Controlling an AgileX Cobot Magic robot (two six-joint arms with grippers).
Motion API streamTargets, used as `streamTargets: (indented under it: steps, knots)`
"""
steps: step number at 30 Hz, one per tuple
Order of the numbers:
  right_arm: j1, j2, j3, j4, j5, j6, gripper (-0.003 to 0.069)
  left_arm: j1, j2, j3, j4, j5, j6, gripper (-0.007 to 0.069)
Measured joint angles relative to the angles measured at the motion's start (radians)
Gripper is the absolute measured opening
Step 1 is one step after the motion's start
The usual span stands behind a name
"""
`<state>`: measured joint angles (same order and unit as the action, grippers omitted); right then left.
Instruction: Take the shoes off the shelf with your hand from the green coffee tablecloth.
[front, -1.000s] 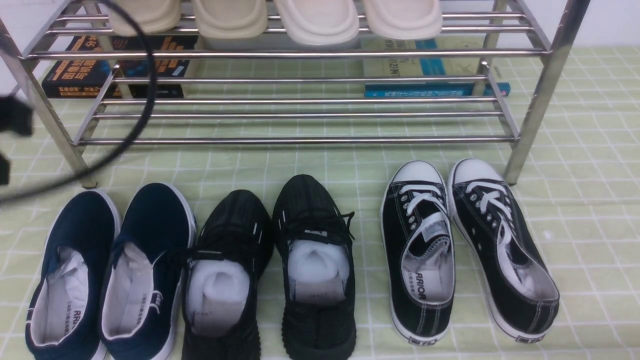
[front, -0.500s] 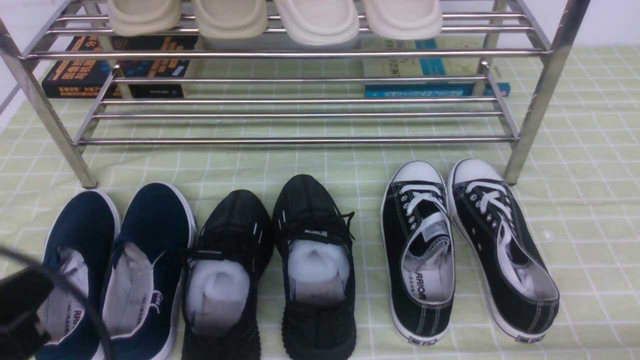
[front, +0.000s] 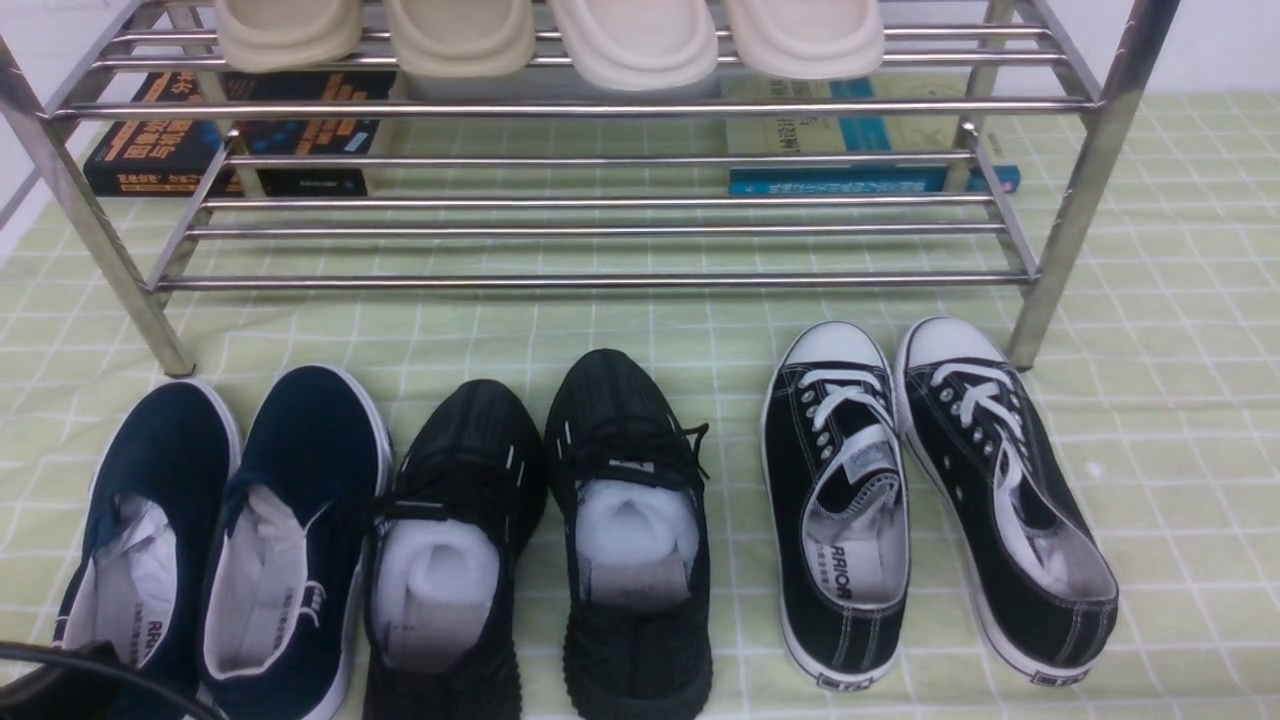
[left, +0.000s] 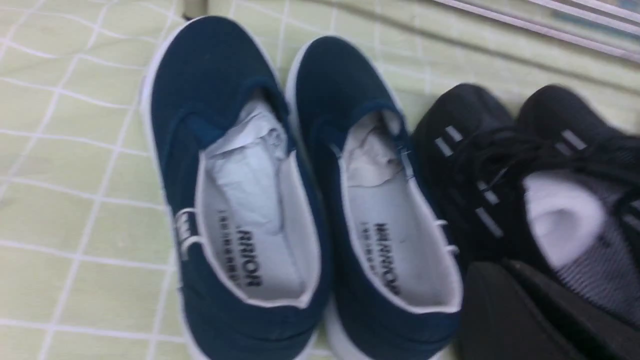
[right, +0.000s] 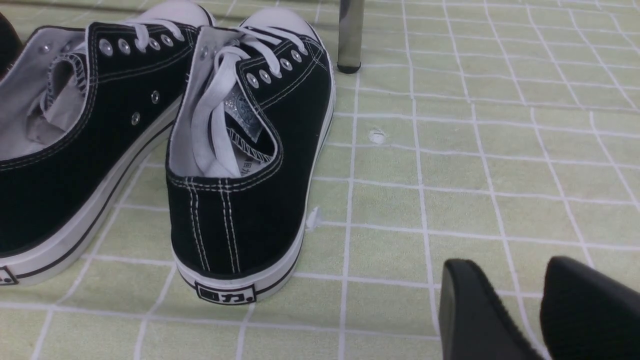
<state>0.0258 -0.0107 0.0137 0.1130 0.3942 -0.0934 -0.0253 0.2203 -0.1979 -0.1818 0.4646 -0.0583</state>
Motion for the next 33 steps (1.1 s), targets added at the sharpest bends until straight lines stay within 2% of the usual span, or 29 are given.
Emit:
streamTargets:
  steps: [15, 33]
  knots:
    - [0.0, 0.0, 0.0, 0.0, 0.0, 0.0, 0.0239, 0.0, -0.226, 0.22, 0.155, -0.114, 0.0, 0.0034]
    - [0.0, 0.0, 0.0, 0.0, 0.0, 0.0, 0.0239, 0.0, -0.231, 0.22, 0.161, -0.109, 0.0, 0.0046]
